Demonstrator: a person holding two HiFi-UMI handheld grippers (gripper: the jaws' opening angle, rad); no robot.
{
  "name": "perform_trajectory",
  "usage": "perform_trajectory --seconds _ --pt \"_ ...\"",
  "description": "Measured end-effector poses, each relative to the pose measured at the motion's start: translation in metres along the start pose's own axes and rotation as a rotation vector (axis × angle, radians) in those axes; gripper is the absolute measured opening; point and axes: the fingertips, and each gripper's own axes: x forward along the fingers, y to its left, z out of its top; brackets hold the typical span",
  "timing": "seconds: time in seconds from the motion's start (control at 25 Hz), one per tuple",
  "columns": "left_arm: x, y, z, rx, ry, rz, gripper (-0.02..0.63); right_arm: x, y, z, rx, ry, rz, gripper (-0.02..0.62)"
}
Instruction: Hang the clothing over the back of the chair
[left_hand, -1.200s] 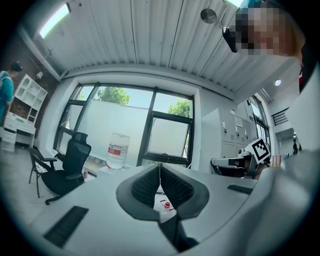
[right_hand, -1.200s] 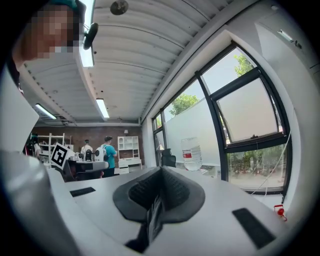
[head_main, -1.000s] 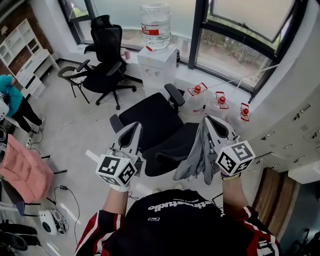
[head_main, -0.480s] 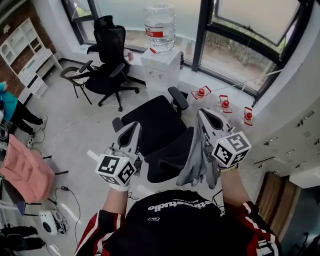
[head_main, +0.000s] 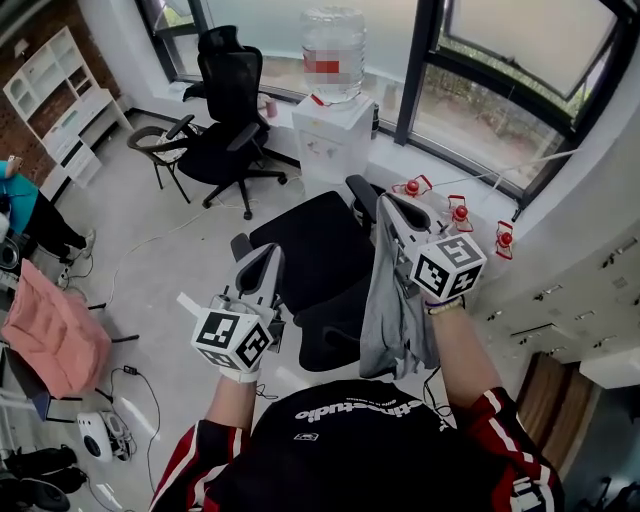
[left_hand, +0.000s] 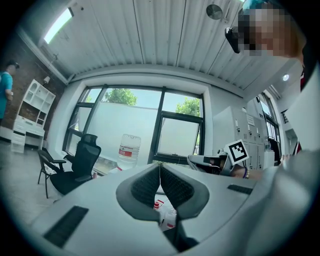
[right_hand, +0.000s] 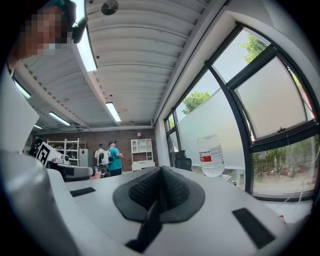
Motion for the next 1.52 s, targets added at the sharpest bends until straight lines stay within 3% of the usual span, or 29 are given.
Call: perform_trajectory --seconds 0.44,0.84,1.24,1.52 --pt "-0.006 0.02 0.003 -0.01 -0.004 0.041 0.025 0.089 -0.003 0.018 -0.038 -0.048 0.046 0.015" --pt "-0.004 0.027 -0.005 -0.027 0.01 0.043 0.025 0.125 -0.03 0.032 -0.055 -0.164 -0.045 0.015" --pt "-0.005 0.019 -0.011 -0.03 0.021 0.013 0.025 0.104 -0.036 -0.004 0.021 0.064 -0.067 0.015" --pt "-0.009 0.012 -0.008 -0.023 0.013 -0.009 0.025 0.063 -0.018 -0.003 -0.008 0.128 -0.036 0.015"
